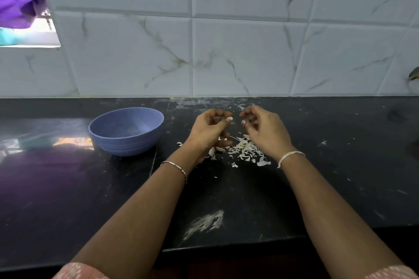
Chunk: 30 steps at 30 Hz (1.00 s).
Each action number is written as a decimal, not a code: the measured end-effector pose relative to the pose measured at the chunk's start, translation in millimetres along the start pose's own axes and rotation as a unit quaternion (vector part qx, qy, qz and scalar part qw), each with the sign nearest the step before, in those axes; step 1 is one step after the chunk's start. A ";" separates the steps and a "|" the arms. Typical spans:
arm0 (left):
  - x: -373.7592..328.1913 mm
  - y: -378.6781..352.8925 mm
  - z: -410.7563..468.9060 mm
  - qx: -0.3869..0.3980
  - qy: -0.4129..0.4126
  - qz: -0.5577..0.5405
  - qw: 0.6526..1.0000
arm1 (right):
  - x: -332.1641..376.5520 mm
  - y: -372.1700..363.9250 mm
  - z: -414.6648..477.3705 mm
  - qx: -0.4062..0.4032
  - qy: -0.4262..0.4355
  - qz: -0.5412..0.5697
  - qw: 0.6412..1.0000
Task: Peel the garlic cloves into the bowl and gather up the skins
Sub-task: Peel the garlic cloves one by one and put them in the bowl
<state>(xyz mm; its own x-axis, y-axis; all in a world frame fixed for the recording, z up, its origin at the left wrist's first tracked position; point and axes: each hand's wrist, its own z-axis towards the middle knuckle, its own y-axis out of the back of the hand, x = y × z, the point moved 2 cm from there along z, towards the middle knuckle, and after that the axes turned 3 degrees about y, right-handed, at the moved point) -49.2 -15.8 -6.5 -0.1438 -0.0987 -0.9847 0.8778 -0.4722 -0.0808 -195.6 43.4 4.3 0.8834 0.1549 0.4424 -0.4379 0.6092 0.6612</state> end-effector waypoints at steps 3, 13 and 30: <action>-9.9 6.8 -0.6 -0.033 -0.033 0.030 0.998 | 4.8 -4.1 -2.5 0.019 0.012 -0.052 0.998; -76.2 103.2 -25.1 -0.166 -0.142 0.347 0.912 | 26.0 -13.1 -3.7 0.064 0.078 -0.082 0.992; -71.6 147.9 -31.7 -0.128 -0.020 0.646 0.752 | 100.0 -69.0 19.0 0.266 0.105 -0.248 0.926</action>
<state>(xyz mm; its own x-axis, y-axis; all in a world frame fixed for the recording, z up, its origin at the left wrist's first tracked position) 105.3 -50.8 47.1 0.8958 -0.3595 -0.2613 0.3546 0.2238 0.9078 -80.2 2.1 14.5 0.9863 0.1405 -0.0869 0.0599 0.1860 0.9807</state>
